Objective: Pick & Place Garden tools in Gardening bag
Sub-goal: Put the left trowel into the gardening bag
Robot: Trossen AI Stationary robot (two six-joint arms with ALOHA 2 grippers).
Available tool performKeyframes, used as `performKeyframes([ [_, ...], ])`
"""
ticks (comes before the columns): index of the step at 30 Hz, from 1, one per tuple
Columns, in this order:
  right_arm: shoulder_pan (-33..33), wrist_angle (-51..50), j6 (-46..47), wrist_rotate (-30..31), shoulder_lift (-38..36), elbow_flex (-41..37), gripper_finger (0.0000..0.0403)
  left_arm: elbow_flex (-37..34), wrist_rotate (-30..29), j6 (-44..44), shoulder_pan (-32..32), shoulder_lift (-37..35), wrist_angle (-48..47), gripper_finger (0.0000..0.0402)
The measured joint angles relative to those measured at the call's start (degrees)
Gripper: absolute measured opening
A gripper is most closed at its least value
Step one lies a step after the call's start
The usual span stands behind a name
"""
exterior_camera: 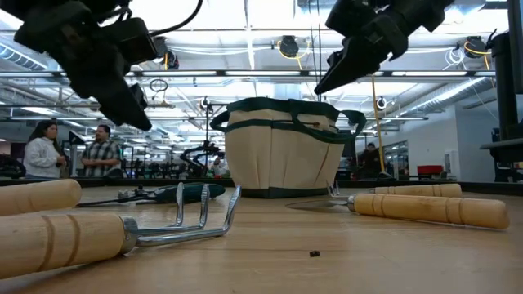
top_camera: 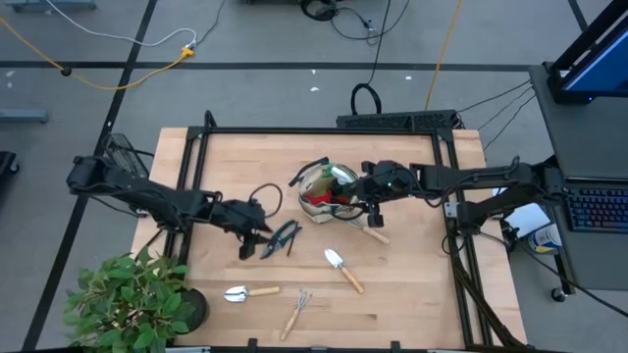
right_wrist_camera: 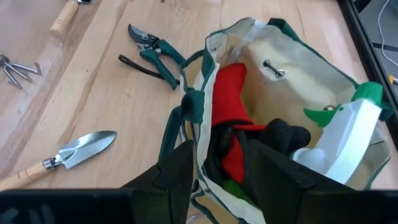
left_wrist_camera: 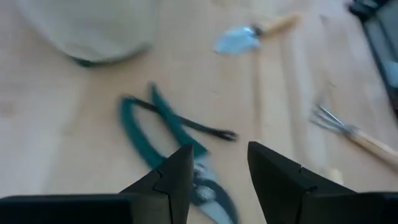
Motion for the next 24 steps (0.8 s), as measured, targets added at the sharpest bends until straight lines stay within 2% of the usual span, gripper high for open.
performKeyframes([
  [13, 0.00, 6.10, 0.00, -0.02, 0.02, -3.60, 0.0141, -0.28, 6.03, -7.19, -10.02, 13.90, 21.00, 0.0157],
  [18, 0.00, 6.23, 0.00, -0.02, 0.02, -3.60, 0.0141, -0.25, 5.89, -11.26, -13.25, 19.12, 26.86, 0.0157],
  [24, 0.00, 6.28, 0.00, -0.04, 0.02, -3.60, 0.0141, -0.25, 2.00, -15.00, -17.22, 23.97, 29.46, 0.0157],
])
